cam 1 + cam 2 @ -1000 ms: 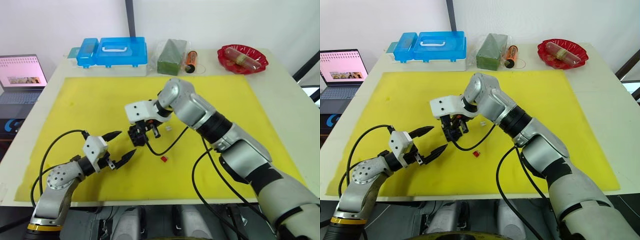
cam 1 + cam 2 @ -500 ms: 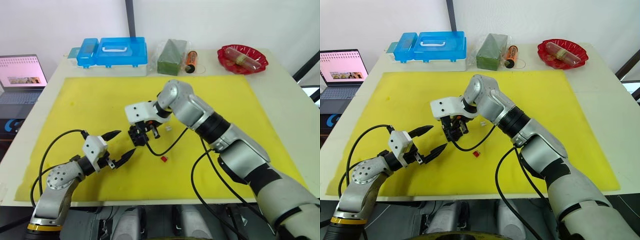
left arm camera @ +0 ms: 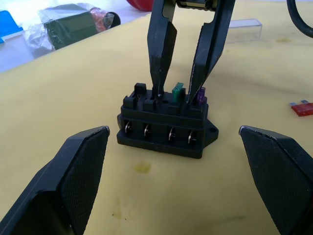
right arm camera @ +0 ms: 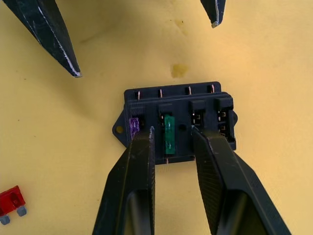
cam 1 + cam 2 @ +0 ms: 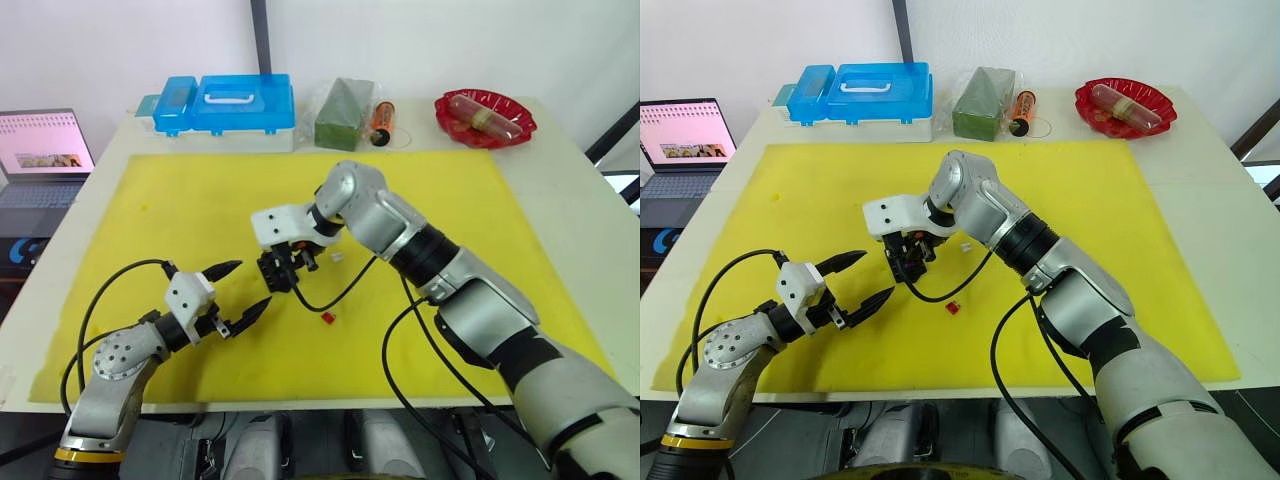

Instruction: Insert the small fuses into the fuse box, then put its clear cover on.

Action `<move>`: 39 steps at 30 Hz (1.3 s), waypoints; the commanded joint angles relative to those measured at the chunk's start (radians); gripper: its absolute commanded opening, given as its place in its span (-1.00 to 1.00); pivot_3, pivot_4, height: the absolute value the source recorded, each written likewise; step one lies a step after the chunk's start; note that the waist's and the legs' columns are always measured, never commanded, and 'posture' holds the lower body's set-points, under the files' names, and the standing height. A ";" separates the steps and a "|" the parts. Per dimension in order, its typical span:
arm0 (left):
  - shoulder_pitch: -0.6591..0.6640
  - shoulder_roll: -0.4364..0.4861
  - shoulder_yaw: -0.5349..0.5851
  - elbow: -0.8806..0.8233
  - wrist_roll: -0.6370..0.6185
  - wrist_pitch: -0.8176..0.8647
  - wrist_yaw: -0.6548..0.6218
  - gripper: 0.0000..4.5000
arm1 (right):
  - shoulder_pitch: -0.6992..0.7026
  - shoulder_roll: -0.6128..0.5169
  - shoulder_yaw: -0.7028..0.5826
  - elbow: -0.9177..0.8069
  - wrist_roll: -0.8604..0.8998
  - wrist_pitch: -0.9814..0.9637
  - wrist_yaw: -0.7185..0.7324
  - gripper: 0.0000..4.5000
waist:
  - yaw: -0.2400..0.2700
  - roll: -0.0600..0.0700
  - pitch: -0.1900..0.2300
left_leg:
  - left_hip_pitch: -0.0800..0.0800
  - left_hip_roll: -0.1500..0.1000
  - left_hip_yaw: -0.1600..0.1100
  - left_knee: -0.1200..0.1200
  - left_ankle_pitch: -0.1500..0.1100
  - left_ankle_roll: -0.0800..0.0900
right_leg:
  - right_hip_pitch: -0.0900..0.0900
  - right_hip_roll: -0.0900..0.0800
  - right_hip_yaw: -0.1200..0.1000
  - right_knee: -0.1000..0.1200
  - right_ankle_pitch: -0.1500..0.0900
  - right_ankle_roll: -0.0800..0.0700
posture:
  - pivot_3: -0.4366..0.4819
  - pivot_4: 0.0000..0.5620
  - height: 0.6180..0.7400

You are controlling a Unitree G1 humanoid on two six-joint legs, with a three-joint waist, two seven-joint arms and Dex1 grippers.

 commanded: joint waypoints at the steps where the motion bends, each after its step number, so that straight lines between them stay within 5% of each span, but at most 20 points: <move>1: -0.007 -0.001 0.008 -0.010 0.001 -0.020 -0.002 1.00 | -0.017 -0.009 -0.013 -0.027 -0.002 -0.007 0.009 -0.43 | 0.000 0.000 0.000 | 0.000 0.000 0.000 0.000 0.000 0.000 | 0.000 0.000 0.000 0.000 0.000 0.000 | -0.05 -0.47 1.00; 18: -0.026 -0.003 0.014 -0.013 -0.012 -0.018 -0.017 1.00 | -0.054 -0.011 -0.069 -0.074 0.068 0.054 0.058 -0.43 | 0.000 0.000 0.000 | 0.000 0.000 0.000 0.000 0.000 0.000 | 0.000 0.000 0.000 0.000 0.000 0.000 | -0.05 -0.47 1.00; 23: -0.029 -0.003 0.016 -0.012 -0.010 -0.021 -0.018 1.00 | -0.041 -0.009 -0.065 -0.067 0.066 0.045 0.047 -0.98 | 0.000 0.000 0.000 | 0.000 0.000 0.000 0.000 0.000 0.000 | 0.000 0.000 0.000 0.000 0.000 0.000 | -0.05 -0.47 1.00; 39: -0.015 -0.003 0.023 -0.023 -0.012 -0.018 -0.016 1.00 | -0.031 0.005 -0.052 0.000 0.053 0.010 0.012 -0.98 | 0.000 0.000 0.000 | 0.000 0.000 0.000 0.000 0.000 0.000 | 0.000 0.000 0.000 0.000 0.000 0.000 | -0.05 -0.47 1.00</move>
